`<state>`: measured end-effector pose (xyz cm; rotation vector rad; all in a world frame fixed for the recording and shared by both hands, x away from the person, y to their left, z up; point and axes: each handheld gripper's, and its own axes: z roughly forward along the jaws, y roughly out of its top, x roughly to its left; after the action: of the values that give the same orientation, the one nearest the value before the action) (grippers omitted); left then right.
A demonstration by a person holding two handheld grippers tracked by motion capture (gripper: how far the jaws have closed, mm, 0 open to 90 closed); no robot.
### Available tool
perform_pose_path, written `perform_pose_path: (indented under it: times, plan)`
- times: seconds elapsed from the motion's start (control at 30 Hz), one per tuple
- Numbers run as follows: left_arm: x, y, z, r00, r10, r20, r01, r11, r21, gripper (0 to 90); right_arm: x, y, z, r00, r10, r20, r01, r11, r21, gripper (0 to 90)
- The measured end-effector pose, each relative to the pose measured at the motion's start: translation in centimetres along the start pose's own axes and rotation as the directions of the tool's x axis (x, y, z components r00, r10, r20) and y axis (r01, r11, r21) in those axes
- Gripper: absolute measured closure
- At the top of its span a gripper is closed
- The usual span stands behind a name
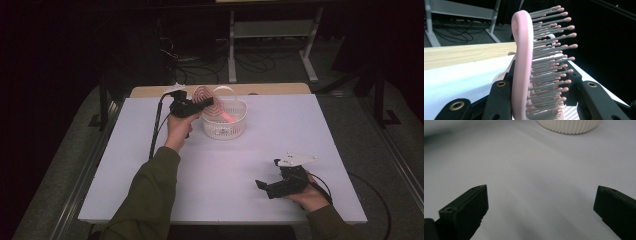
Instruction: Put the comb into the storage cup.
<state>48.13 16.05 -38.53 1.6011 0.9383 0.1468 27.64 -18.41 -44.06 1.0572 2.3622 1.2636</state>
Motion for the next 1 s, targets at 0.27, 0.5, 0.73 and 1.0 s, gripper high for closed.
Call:
perform_pose_path:
  times: [0.27,0.5,0.73,1.0]
  plan:
    - [0.38,-0.21,-0.05,0.9997,0.007,-0.022,-0.007,0.9999,0.011,56.9,-0.04,-0.03,-0.04,1.0,0.0,0.001,0.0,1.0,-0.002,0.0]
    - [0.56,-0.16,-0.22,0.9994,0.01,-0.034,-0.01,0.9998,0.015,54.5,-0.06,-0.02,0.02,1.0,0.0,0.002,0.0,1.0,0.0,0.0]
    - [0.58,-0.28,-0.35,0.999,0.022,-0.04,-0.02,0.9994,0.028,49.8,0.02,-0.01,-0.02,1.0,0.0,0.003,0.0,1.0,0.001,0.0]
    - [0.67,-0.53,-0.44,0.9977,0.046,-0.05,-0.045,0.9985,0.033,44.3,0.02,-0.01,-0.01,1.0,0.0,0.003,0.0,1.0,0.0,0.0]
